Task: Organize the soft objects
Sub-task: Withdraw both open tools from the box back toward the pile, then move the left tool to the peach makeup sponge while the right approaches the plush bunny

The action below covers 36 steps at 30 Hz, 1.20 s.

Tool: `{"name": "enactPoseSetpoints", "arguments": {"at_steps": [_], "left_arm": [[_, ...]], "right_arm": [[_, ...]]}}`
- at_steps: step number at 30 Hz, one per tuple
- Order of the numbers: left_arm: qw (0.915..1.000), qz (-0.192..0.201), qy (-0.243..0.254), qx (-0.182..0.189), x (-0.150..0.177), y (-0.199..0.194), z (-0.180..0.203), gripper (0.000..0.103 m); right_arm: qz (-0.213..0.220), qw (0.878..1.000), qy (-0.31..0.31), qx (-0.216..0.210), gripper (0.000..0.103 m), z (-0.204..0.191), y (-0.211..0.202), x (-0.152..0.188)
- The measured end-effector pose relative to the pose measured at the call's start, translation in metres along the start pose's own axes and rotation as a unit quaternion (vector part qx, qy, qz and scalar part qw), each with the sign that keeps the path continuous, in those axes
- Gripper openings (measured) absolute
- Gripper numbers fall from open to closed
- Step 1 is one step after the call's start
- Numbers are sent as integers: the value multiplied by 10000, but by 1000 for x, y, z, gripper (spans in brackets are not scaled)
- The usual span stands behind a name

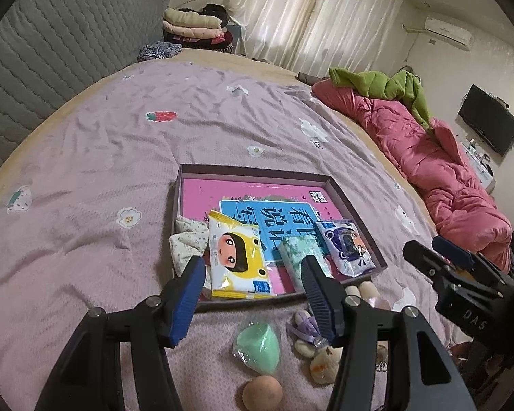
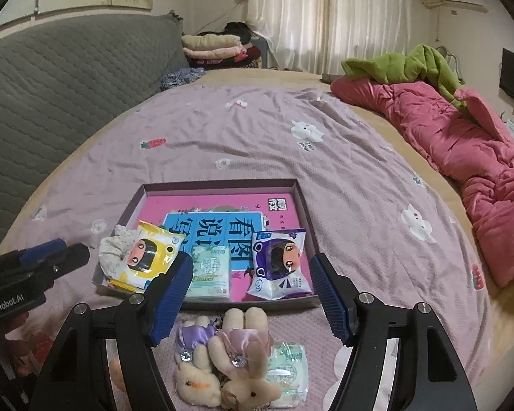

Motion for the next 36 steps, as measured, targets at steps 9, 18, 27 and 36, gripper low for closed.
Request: {"name": "enactPoseSetpoints", "arguments": {"at_steps": [9,18,27,36], "left_arm": [[9999,-90,92,-78,15,-11,10,58],[9996,-211,138,-137,32,-14,12,58],[9993,-326,20,-159,43,-16,8,58],[9980,-618,68,-144,67,-10,11,58]], "right_arm": [[98,9999,20,-43,73,6,-16,5],[158,9998,-20,-78,73,9,-30,13],[121,9999,-14,-60,73,13,-35,25],[22,9998,-15,-175,73,13,-36,43]]}}
Point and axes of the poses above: each gripper's, at about its wrist camera, not at the fingertips, and y roughly the way its jaws point, z to its right, x to its underside, the point moved 8 cm from there along y, roughly the way its jaws point
